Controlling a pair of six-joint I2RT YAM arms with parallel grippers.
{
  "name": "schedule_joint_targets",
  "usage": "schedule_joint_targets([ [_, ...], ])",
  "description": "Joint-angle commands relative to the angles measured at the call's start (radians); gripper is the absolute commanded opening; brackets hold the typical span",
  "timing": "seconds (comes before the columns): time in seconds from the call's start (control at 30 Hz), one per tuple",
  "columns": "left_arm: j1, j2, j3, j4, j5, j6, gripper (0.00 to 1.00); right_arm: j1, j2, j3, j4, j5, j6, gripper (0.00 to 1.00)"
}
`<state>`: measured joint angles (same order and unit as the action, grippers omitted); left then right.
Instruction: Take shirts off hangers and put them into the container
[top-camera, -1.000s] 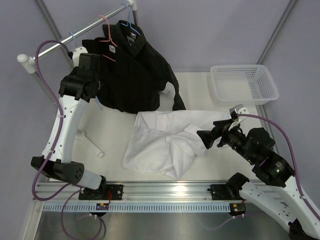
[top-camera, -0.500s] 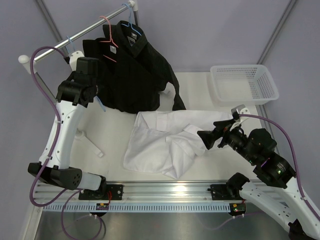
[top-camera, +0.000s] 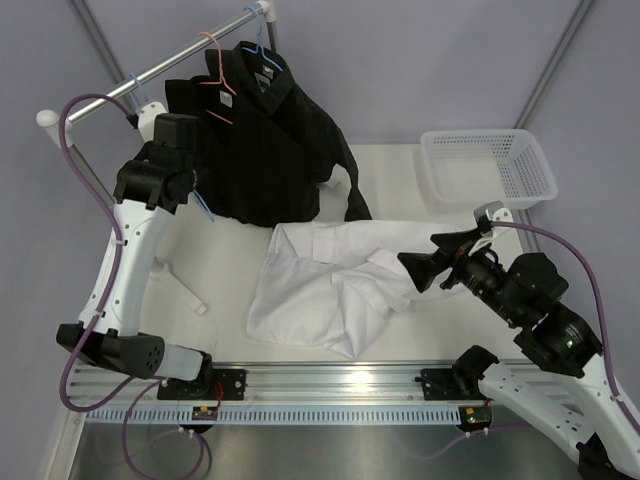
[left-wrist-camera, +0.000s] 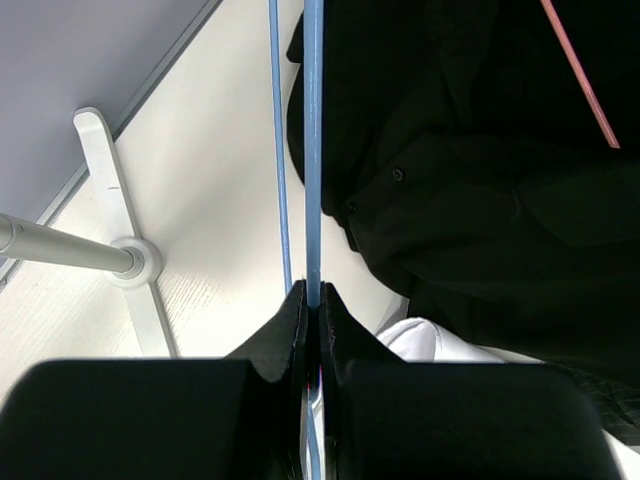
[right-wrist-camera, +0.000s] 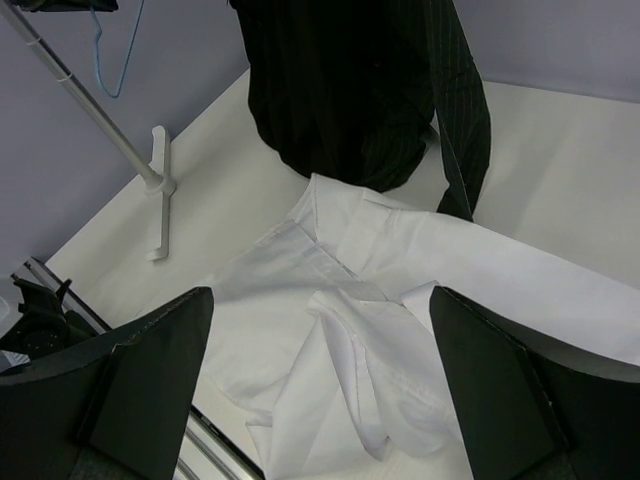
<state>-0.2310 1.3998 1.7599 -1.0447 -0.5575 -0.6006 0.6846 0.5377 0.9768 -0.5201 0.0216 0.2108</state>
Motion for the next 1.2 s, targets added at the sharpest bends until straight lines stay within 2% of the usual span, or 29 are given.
schedule_joint_targets([
  [0.0, 0.005, 0.024, 0.012, 0.024, 0.010, -0.022, 0.00, 0.004, 0.007, 0.062, 0.000, 0.034, 0.021, 0.99],
  [0.07, 0.005, 0.028, 0.000, 0.026, 0.021, -0.022, 0.04, 0.004, 0.005, 0.066, -0.015, 0.046, 0.027, 0.99],
  [0.13, 0.005, 0.025, -0.008, 0.029, 0.039, -0.019, 0.16, 0.004, 0.001, 0.059, -0.017, 0.054, 0.029, 0.99],
  [0.2, 0.005, 0.005, -0.005, 0.032, 0.059, -0.007, 0.23, 0.004, 0.004, 0.056, -0.017, 0.052, 0.025, 0.99],
  [0.23, 0.005, -0.005, 0.001, 0.034, 0.064, -0.001, 0.36, 0.006, 0.008, 0.051, -0.018, 0.040, 0.010, 0.99],
  [0.27, 0.005, -0.015, 0.007, 0.034, 0.065, 0.005, 0.43, 0.006, 0.011, 0.048, -0.018, 0.032, 0.001, 0.99],
  [0.3, 0.005, -0.039, 0.018, 0.032, 0.073, 0.021, 0.59, 0.004, 0.022, 0.039, -0.017, 0.029, -0.010, 0.99],
  [0.43, 0.005, -0.103, 0.032, 0.032, 0.088, 0.058, 0.86, 0.004, 0.057, 0.010, -0.006, 0.032, -0.022, 0.99],
  [0.47, 0.005, -0.116, 0.032, 0.029, 0.091, 0.065, 0.96, 0.004, 0.065, 0.002, -0.001, 0.032, -0.022, 0.99],
  [0.5, 0.005, -0.146, 0.030, 0.031, 0.097, 0.080, 0.99, 0.006, 0.085, -0.006, 0.005, 0.029, -0.022, 0.99],
  [0.7, 0.005, -0.280, 0.004, 0.029, 0.136, 0.163, 0.99, 0.007, 0.236, -0.044, 0.034, 0.049, 0.015, 0.99],
  [0.83, 0.005, -0.410, -0.017, 0.038, 0.221, 0.251, 0.99, 0.009, 0.376, -0.075, 0.057, 0.158, 0.065, 1.00],
  [0.93, 0.005, -0.473, -0.065, 0.075, 0.352, 0.346, 0.99, 0.029, 0.458, -0.128, 0.147, 0.217, 0.081, 0.99],
  [1.0, 0.005, -0.530, -0.102, 0.126, 0.499, 0.415, 0.99, 0.033, 0.517, -0.154, 0.211, 0.257, 0.096, 0.99],
  [1.03, 0.005, -0.547, -0.121, 0.144, 0.555, 0.433, 0.99, 0.035, 0.544, -0.173, 0.229, 0.271, 0.113, 0.99],
  [1.07, 0.005, -0.562, -0.170, 0.185, 0.670, 0.450, 0.99, 0.033, 0.570, -0.179, 0.239, 0.294, 0.131, 1.00],
  [1.17, 0.005, -0.613, -0.281, 0.279, 0.827, 0.458, 0.99, 0.035, 0.697, -0.191, 0.270, 0.354, 0.196, 1.00],
])
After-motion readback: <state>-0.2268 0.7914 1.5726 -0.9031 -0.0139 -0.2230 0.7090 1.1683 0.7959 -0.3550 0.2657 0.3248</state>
